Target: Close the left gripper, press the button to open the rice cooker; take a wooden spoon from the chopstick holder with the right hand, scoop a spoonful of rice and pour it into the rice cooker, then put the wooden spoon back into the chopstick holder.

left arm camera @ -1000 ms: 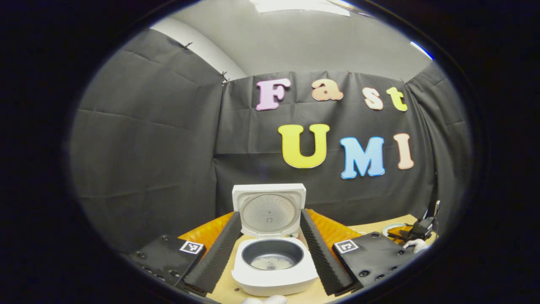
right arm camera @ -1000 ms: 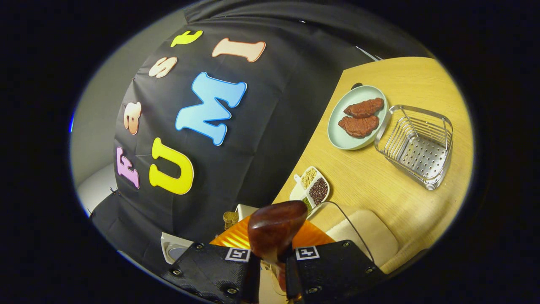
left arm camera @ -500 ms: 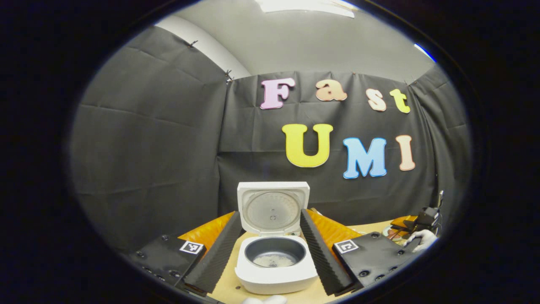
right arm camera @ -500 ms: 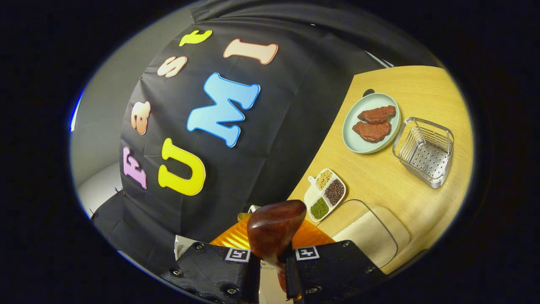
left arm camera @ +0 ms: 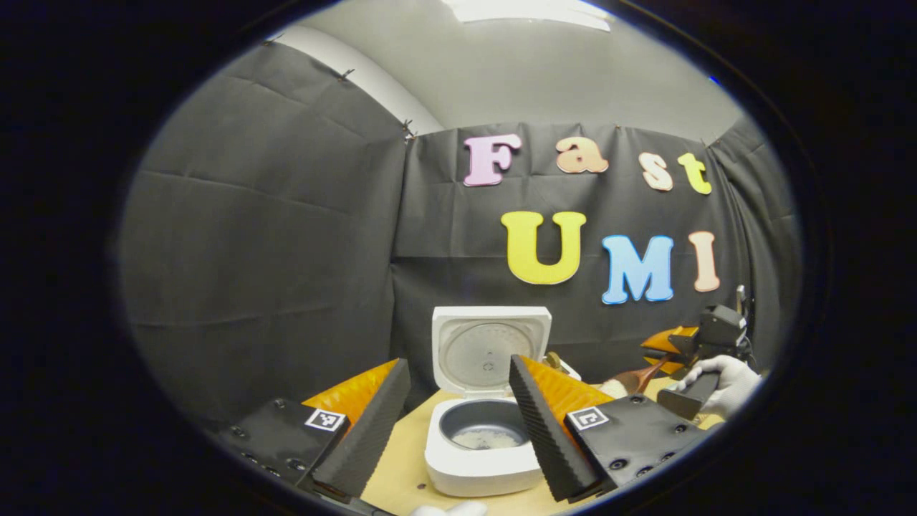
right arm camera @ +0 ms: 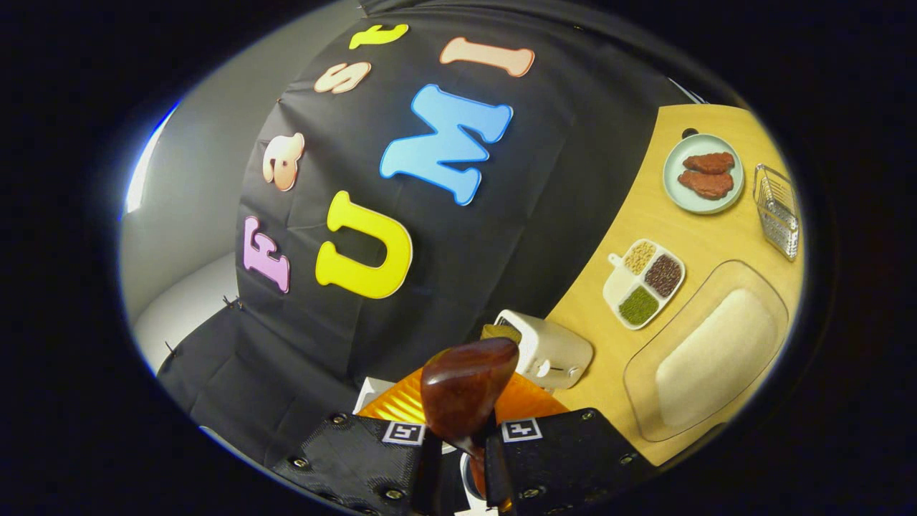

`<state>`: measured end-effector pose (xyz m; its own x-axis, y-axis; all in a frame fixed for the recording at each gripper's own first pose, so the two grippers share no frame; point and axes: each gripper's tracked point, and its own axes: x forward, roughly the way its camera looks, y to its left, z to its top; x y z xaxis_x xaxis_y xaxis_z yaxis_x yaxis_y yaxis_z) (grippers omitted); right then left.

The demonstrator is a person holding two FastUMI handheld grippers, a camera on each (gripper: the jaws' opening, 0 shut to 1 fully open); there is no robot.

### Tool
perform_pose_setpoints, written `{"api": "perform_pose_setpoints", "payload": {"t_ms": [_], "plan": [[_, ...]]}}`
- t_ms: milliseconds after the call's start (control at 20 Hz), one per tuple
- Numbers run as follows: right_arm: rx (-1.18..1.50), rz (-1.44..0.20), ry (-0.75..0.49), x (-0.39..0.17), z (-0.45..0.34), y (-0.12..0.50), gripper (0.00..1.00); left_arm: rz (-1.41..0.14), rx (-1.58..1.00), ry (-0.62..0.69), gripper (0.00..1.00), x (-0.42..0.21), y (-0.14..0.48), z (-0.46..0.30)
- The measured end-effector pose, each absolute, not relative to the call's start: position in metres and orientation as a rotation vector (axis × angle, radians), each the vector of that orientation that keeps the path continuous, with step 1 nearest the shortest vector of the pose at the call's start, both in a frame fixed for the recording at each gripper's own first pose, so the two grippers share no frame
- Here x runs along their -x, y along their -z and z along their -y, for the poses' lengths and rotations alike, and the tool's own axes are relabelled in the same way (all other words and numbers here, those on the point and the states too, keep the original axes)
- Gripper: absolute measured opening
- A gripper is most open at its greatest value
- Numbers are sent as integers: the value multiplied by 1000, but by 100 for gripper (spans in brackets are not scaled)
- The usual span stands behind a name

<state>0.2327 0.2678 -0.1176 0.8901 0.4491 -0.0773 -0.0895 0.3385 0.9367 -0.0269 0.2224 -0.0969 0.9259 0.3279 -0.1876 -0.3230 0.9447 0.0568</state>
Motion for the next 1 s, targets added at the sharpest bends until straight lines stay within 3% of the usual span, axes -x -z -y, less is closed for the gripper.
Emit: {"api": "perform_pose_setpoints", "payload": {"t_ms": [200,300,350,550,850,1000], "plan": [[-1186,-407,-414,-235,-333,117,24,-213,-28,-368,94,36,103,-236],[-1181,-432,-438,-236,-363,121,24,-222,-28,-383,99,40,105,-243],[-1175,-445,-451,-235,-377,125,24,-223,-27,-389,94,42,106,-246],[-1110,-476,-476,-235,-422,145,24,-222,-32,-411,97,42,105,-254],[-803,-417,-470,-237,-449,167,24,-222,-58,-436,99,49,107,-267],[-613,-373,-487,-232,-461,172,24,-226,-63,-446,96,49,108,-274]]}}
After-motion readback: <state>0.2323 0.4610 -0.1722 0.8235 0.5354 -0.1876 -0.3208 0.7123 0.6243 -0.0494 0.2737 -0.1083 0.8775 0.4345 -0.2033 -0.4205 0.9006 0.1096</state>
